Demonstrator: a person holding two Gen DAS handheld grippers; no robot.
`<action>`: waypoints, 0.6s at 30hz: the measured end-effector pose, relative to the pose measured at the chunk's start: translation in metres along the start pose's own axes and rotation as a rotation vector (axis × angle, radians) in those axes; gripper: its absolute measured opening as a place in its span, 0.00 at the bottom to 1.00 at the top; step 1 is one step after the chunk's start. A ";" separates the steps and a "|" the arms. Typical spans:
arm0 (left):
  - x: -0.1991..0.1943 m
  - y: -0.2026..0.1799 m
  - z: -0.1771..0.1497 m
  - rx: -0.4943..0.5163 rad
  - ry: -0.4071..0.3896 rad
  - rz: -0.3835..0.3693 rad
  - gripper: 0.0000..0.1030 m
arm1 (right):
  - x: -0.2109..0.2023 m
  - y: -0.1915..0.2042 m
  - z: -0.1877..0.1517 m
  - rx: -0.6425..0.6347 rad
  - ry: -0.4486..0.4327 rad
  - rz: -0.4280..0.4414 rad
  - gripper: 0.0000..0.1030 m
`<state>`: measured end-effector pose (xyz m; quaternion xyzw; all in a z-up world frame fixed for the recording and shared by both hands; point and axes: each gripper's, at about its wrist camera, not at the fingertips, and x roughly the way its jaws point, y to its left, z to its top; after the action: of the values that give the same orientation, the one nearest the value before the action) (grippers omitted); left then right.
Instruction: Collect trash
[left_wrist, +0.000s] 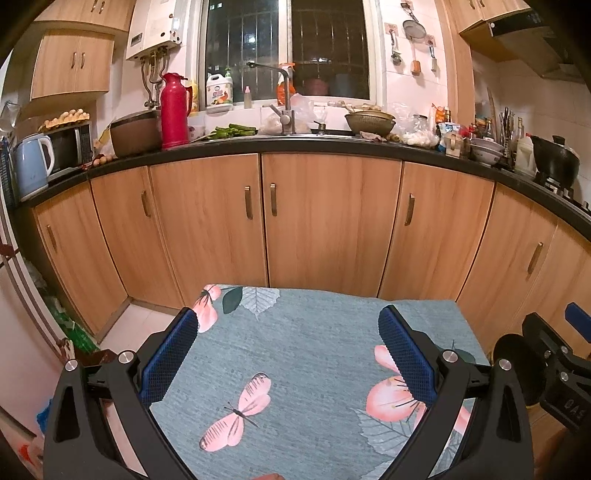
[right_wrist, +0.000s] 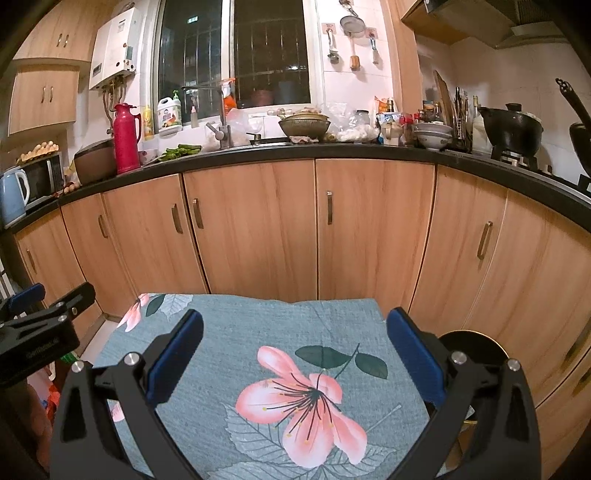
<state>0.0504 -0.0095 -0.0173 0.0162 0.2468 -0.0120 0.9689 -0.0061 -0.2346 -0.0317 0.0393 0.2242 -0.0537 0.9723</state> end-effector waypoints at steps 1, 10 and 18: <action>0.000 0.000 0.000 -0.002 0.001 0.000 0.92 | 0.000 0.000 0.000 -0.001 -0.001 -0.003 0.97; 0.001 0.001 0.000 -0.005 -0.012 0.006 0.92 | 0.001 -0.003 -0.001 -0.003 0.011 -0.002 0.97; -0.003 -0.001 0.000 -0.015 -0.050 -0.018 0.92 | 0.006 -0.009 -0.003 0.000 0.030 0.009 0.97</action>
<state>0.0473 -0.0105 -0.0157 0.0064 0.2226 -0.0194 0.9747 -0.0027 -0.2438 -0.0376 0.0410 0.2387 -0.0487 0.9690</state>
